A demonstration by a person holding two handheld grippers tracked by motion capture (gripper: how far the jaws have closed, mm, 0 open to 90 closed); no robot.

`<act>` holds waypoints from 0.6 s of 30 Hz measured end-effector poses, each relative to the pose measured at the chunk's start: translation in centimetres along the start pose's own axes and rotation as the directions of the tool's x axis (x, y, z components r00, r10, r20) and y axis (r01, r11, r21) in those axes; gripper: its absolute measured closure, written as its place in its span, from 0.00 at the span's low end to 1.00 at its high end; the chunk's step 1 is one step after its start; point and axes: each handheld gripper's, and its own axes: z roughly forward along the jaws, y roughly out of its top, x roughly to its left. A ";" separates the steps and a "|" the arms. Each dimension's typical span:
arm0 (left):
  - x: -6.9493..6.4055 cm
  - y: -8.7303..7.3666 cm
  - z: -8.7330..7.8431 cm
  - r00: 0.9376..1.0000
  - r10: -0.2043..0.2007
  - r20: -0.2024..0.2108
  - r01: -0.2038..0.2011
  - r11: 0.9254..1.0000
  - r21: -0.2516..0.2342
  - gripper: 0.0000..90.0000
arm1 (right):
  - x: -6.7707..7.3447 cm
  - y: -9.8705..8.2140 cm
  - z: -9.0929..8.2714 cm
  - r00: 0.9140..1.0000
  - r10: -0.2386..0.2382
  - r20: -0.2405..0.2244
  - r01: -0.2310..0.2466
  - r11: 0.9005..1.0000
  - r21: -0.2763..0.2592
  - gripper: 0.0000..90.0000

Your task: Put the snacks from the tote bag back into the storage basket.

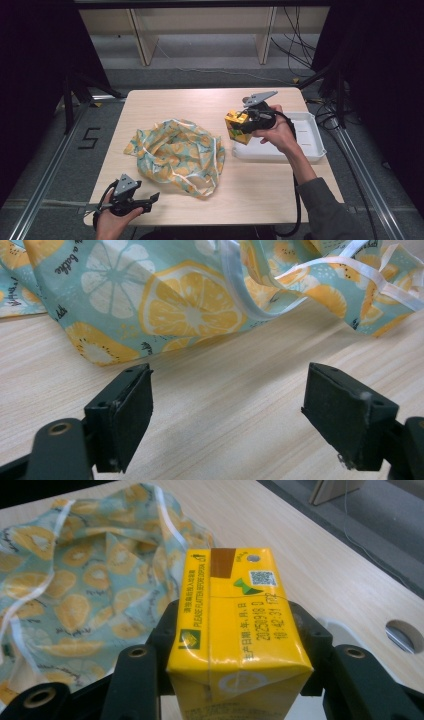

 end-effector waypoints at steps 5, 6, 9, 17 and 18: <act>0.1 0.0 -0.1 1.000 0.014 0.009 -0.014 1.000 0.012 0.22 | -0.8 -1.1 0.2 1.000 0.014 0.006 -0.014 1.000 -0.002 0.57; 0.1 0.0 -0.1 1.000 0.013 0.010 -0.013 1.000 0.012 0.22 | -0.8 -1.4 0.3 1.000 0.020 0.017 -0.019 1.000 -0.006 0.57; -0.1 0.0 0.1 1.000 -0.011 0.012 0.012 1.000 -0.023 0.22 | -1.0 -1.9 0.5 0.999 0.035 0.013 -0.035 0.999 -0.002 0.57; 0.1 0.0 -0.1 1.000 0.014 0.008 -0.014 1.000 0.012 0.22 | -1.8 -3.2 0.8 0.996 0.078 0.035 -0.077 0.997 -0.023 0.57; 0.1 0.0 -0.1 1.000 0.013 0.007 -0.013 1.000 0.012 0.22 | -2.0 -3.3 0.8 0.996 0.069 0.049 -0.068 0.997 -0.022 0.57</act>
